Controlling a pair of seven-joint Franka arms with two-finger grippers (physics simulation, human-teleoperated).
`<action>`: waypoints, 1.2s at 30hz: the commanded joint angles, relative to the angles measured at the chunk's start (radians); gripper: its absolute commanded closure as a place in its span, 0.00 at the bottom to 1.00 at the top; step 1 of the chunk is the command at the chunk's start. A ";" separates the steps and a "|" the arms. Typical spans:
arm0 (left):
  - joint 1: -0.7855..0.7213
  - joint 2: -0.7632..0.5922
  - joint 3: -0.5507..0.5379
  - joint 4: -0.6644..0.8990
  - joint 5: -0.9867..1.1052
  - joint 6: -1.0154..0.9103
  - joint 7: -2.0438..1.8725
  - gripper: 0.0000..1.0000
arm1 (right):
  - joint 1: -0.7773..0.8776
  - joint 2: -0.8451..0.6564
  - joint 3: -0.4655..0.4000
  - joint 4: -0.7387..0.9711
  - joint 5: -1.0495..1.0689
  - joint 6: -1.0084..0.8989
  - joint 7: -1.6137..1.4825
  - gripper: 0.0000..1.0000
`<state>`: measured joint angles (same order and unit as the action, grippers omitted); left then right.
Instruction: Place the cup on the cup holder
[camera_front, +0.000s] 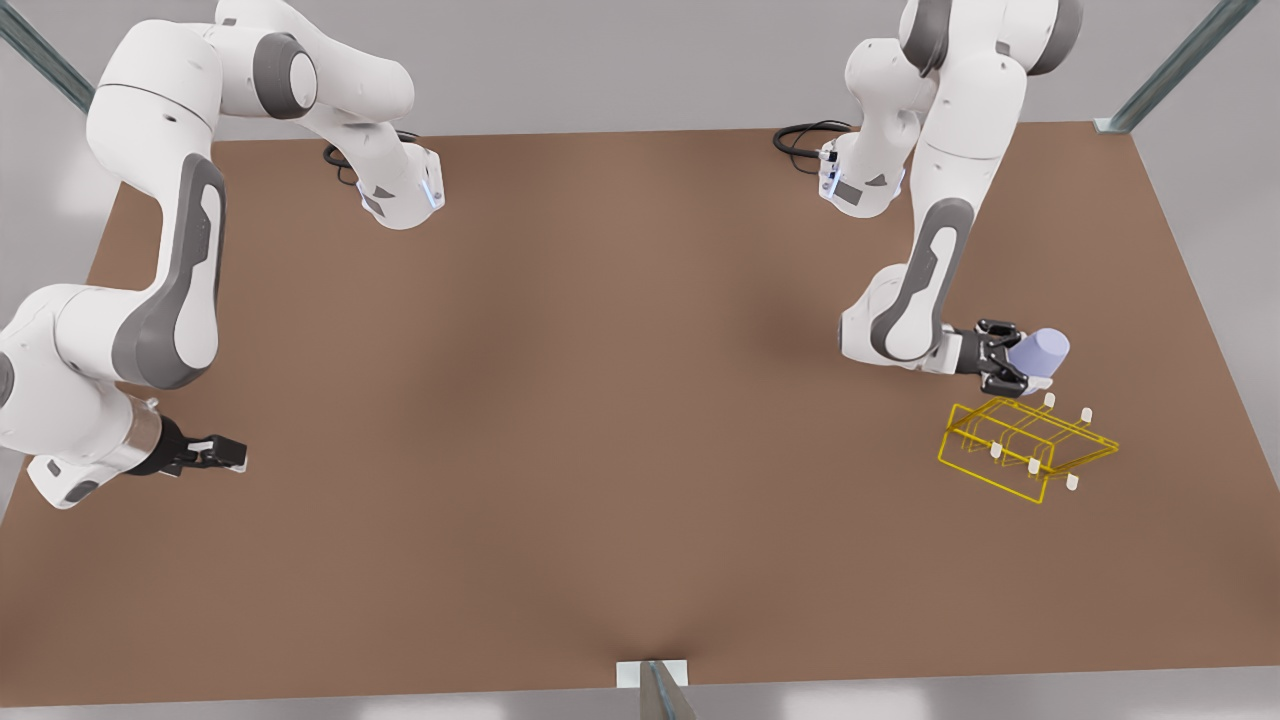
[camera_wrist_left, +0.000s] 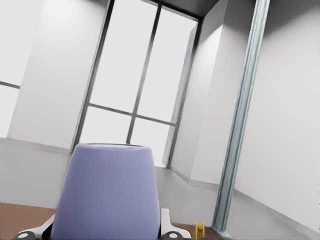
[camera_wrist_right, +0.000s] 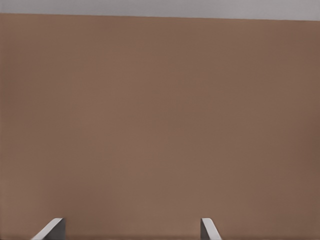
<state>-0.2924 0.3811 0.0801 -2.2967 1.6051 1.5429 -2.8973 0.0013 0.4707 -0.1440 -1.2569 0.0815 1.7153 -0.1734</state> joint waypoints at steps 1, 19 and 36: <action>0.006 0.001 0.001 0.000 0.019 0.026 -0.307 0.17 | 0.000 0.000 0.000 0.001 0.000 0.000 -0.012 0.00; 0.027 0.013 0.001 0.005 0.055 0.036 -0.326 0.00 | 0.000 0.002 0.000 0.001 0.001 -0.002 -0.014 0.00; 0.234 -0.154 -0.054 1.030 -1.619 -0.077 3.029 0.00 | 0.000 0.002 0.001 0.002 0.000 0.000 -0.012 0.00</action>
<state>0.0481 0.1843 0.0426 -1.3363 0.0675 1.5874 -1.5512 0.0015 0.4744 -0.1429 -1.2557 0.0805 1.7147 -0.1840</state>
